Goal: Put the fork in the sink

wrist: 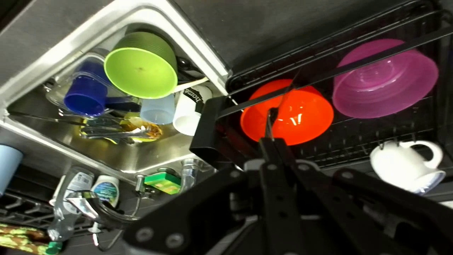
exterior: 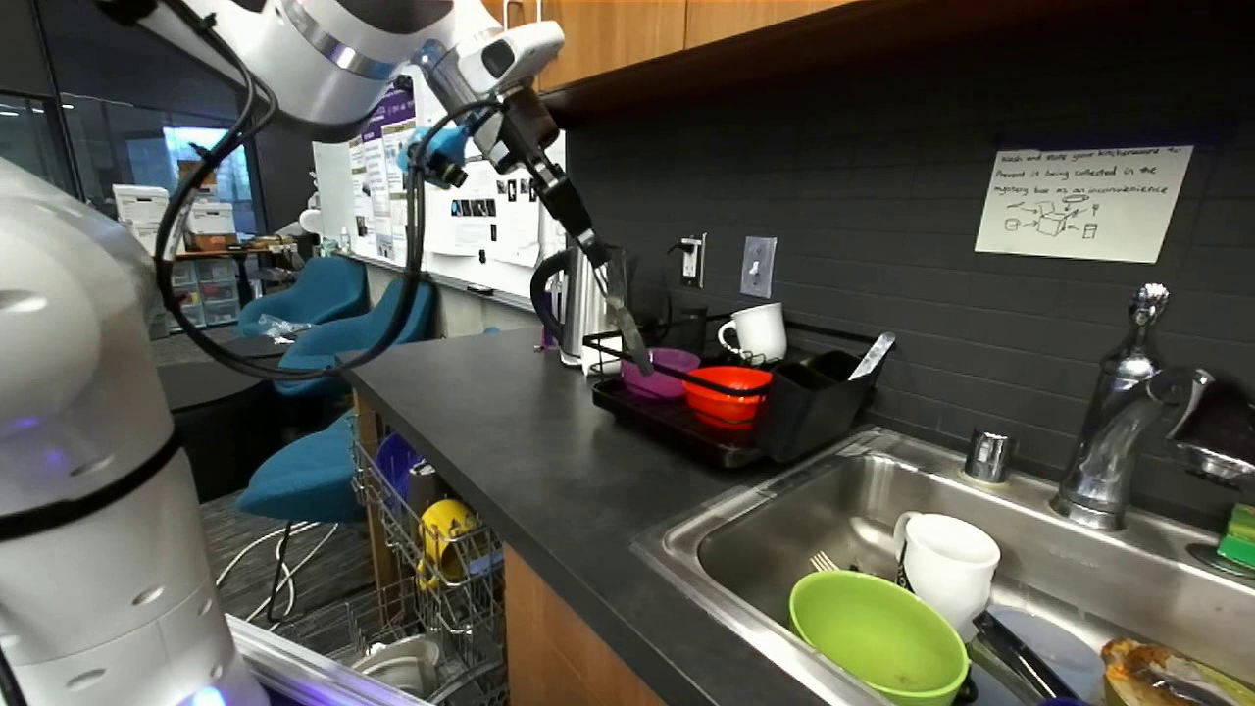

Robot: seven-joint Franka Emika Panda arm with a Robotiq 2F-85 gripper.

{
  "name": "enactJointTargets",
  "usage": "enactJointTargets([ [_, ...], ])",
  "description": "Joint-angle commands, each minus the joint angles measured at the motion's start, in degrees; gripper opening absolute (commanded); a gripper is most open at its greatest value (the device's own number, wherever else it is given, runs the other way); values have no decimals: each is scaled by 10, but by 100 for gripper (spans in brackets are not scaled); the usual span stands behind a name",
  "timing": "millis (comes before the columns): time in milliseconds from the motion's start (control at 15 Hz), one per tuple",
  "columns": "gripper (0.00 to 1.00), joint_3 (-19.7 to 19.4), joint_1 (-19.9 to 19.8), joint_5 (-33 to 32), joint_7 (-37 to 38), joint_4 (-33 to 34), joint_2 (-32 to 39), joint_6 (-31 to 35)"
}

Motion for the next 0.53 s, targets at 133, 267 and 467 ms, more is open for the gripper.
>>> enactJointTargets([
  [133, 0, -86, -61, -27, -3, 24, 65, 35],
  [267, 0, -111, -83, -26, -10, 27, 95, 60],
  [467, 0, -135, -103, -16, -26, 33, 145, 93],
])
